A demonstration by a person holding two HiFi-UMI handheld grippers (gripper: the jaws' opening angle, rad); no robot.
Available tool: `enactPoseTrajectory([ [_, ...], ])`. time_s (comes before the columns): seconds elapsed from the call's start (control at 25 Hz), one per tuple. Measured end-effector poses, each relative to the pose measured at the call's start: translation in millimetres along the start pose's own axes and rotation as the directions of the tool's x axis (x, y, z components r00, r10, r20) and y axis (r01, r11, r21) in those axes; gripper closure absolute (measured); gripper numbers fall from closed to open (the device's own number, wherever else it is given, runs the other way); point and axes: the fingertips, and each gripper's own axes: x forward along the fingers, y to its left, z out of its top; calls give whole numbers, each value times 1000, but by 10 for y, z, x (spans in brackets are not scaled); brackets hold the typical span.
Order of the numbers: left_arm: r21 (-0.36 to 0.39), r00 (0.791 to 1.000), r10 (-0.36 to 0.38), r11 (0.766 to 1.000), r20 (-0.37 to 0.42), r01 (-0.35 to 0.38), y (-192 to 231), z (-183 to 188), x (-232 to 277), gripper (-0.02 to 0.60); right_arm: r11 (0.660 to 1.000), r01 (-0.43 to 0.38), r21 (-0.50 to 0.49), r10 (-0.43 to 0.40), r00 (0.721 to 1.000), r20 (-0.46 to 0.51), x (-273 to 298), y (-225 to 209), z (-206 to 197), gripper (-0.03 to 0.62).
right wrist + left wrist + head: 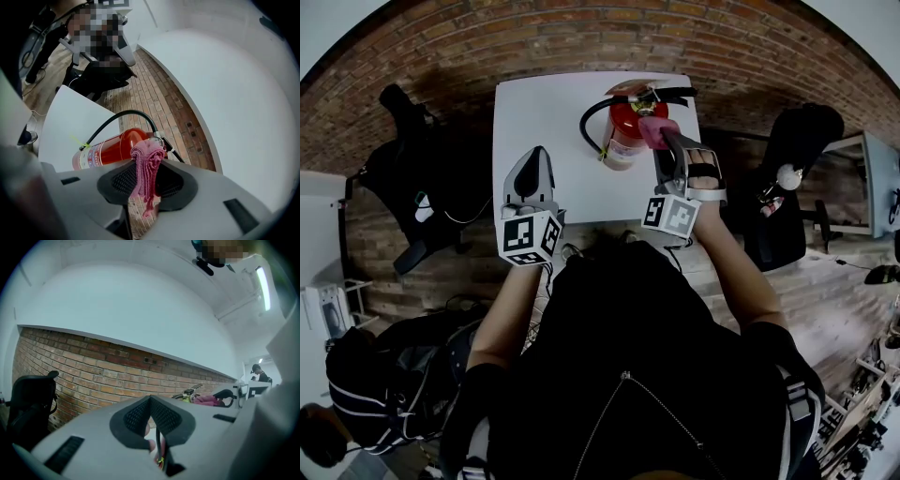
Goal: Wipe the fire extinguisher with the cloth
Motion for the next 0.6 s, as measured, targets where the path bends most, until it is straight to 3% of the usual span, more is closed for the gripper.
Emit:
enactPoseTrajectory([
  [0.6,31,997,83,996,-4,-83,-357,-10,167,572,999,-31,29,28,997,73,200,-124,-340,479],
])
